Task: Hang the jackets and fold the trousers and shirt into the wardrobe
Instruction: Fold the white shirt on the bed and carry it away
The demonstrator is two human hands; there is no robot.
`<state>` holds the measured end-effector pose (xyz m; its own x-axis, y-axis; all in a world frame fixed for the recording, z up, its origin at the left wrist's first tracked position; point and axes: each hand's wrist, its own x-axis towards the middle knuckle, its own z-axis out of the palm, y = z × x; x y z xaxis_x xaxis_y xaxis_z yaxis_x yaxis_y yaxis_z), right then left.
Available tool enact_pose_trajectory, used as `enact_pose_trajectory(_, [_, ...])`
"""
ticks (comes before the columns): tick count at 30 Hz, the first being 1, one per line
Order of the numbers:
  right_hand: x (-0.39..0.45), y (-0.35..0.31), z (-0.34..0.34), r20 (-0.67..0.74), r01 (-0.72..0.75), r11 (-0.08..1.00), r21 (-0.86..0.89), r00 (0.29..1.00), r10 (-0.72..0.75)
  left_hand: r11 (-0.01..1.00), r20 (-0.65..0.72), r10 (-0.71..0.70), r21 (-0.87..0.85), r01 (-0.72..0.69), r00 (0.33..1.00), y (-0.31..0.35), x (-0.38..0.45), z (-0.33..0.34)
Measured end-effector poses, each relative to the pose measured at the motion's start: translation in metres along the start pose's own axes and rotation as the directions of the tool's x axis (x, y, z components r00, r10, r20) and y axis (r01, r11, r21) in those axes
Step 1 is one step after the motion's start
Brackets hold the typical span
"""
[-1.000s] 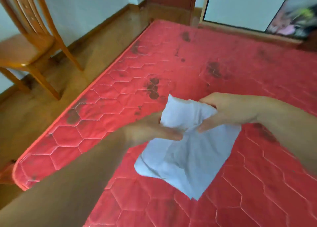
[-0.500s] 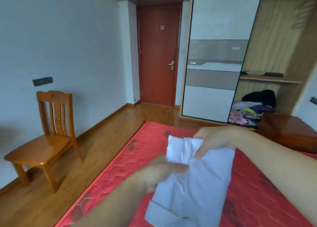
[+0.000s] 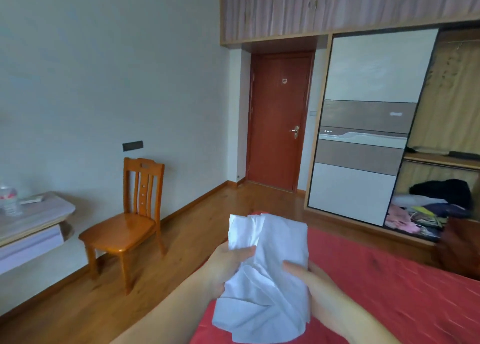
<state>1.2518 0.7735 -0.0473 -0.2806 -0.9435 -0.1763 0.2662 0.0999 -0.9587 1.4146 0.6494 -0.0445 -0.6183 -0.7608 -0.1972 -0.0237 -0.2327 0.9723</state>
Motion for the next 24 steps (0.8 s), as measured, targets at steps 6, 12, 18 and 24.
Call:
enact_pose_trajectory(6, [0.043,0.043,0.116,0.016,-0.008,0.976,-0.217,1.0,0.012,0.985,-0.238,-0.168,-0.068,0.156,0.957,-0.022,-0.044,-0.122])
enact_pose_trajectory(12, [0.078,0.091,0.301,0.095,0.008,0.978,-0.208,0.995,0.012,0.978,-0.239,-0.146,-0.18,0.104,0.96,-0.021,-0.12,-0.3])
enact_pose_trajectory(18, [0.111,0.117,0.466,0.139,0.033,0.978,-0.205,0.99,-0.005,0.998,-0.455,0.015,-0.04,-0.038,0.89,-0.003,-0.17,-0.449])
enact_pose_trajectory(24, [0.169,0.116,0.542,0.121,0.195,0.873,-0.446,0.98,-0.157,0.986,-0.602,0.069,0.161,0.036,0.796,0.021,-0.142,-0.533])
